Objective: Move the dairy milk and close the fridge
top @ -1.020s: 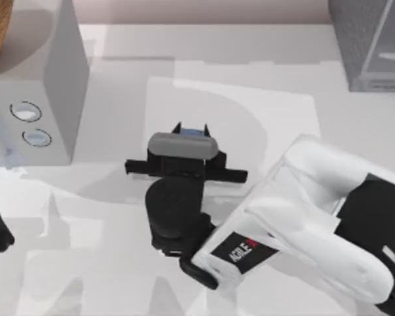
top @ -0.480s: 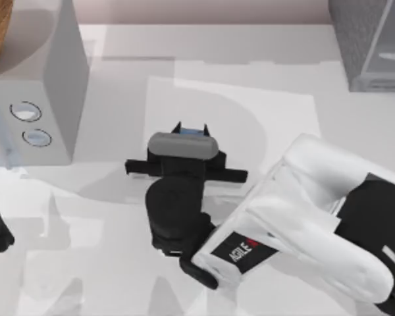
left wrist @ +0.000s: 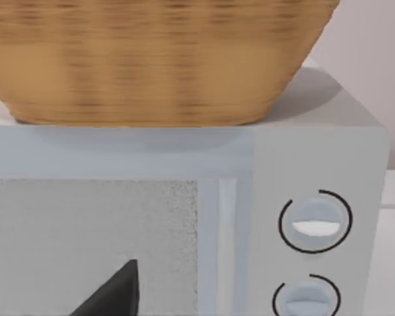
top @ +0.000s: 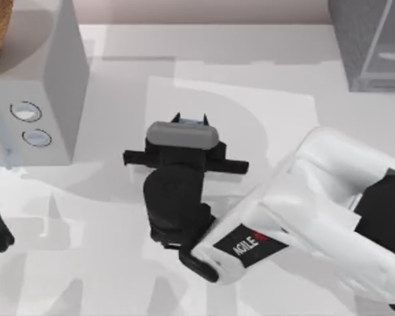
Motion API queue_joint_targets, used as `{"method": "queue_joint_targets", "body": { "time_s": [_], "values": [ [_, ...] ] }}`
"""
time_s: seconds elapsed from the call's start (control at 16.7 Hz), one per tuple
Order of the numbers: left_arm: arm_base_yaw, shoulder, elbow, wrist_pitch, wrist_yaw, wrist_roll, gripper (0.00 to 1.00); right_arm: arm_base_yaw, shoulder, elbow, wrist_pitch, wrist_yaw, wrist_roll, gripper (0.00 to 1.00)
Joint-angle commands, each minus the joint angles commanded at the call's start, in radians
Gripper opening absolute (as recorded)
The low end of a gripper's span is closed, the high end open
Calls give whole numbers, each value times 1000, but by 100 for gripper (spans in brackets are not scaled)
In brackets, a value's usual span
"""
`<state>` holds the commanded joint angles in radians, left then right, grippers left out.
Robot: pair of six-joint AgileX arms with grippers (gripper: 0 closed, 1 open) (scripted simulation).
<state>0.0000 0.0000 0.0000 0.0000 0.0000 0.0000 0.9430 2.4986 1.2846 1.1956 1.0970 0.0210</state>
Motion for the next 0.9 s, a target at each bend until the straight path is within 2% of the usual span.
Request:
{"method": "queue_joint_targets", "body": {
  "time_s": [0.36,0.48,0.66,0.9],
  "values": [
    [0,0,0,0,0,0,100,-2,-25,-5,-17,-1,2,0],
    [0,0,0,0,0,0,100,-35,-58,-35,-18,-34,4,0],
    [0,0,0,0,0,0,100,-147,-170,-144,-25,-157,5,0],
    [0,0,0,0,0,0,100,-377,-409,-367,-41,-432,3,0]
  ]
}}
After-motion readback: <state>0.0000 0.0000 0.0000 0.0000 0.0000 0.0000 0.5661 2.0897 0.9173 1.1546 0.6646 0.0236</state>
